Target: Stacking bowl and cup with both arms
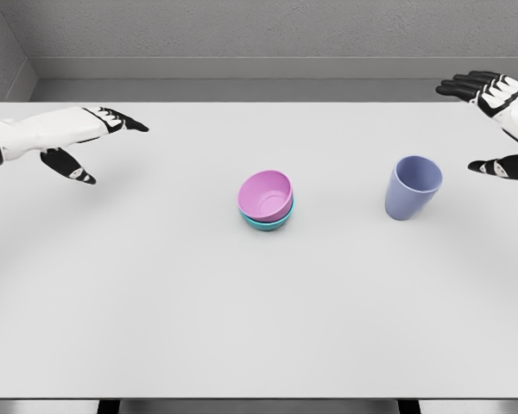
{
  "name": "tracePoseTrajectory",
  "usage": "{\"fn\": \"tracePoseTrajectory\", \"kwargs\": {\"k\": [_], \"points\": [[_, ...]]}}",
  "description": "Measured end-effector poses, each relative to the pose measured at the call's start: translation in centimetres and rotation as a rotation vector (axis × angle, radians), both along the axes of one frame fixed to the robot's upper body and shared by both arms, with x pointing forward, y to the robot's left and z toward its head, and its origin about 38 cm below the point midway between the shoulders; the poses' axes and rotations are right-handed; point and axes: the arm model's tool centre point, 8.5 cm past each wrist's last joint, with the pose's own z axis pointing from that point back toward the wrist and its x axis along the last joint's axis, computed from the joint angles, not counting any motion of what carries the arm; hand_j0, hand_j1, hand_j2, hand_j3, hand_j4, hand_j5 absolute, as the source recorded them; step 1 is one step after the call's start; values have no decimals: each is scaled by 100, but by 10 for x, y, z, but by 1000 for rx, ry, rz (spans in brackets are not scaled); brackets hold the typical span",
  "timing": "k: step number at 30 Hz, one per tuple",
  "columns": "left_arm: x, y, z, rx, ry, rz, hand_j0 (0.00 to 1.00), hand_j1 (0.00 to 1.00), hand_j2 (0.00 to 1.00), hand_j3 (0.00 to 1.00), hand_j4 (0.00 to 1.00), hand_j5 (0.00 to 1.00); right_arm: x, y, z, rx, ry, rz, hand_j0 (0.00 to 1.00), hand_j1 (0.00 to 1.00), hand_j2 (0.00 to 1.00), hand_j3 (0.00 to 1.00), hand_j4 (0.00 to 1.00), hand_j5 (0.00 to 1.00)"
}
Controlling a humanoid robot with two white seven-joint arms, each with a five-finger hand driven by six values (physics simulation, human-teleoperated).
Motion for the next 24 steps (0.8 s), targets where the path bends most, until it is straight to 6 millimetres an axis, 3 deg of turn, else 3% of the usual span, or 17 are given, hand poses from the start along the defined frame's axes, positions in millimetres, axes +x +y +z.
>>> {"fn": "tracePoseTrajectory", "kwargs": {"k": [12, 20, 22, 24], "points": [[1, 13, 3, 8, -3, 31, 100, 100, 100, 100, 100, 100, -1, -2, 3, -6, -9, 10, 100, 100, 100, 100, 100, 100], [2, 14, 1, 1, 1, 39, 100, 100, 100, 100, 100, 100, 4, -18, 2, -412, 190, -9, 100, 100, 100, 100, 100, 100], [2, 14, 1, 2, 1, 39, 100, 100, 100, 100, 100, 100, 8, -18, 11, -464, 191, -17, 100, 100, 100, 100, 100, 100], [-1, 15, -5, 2, 12, 40, 100, 100, 100, 100, 100, 100, 22, -13, 44, -492, 107, -35, 100, 100, 100, 100, 100, 100]]}}
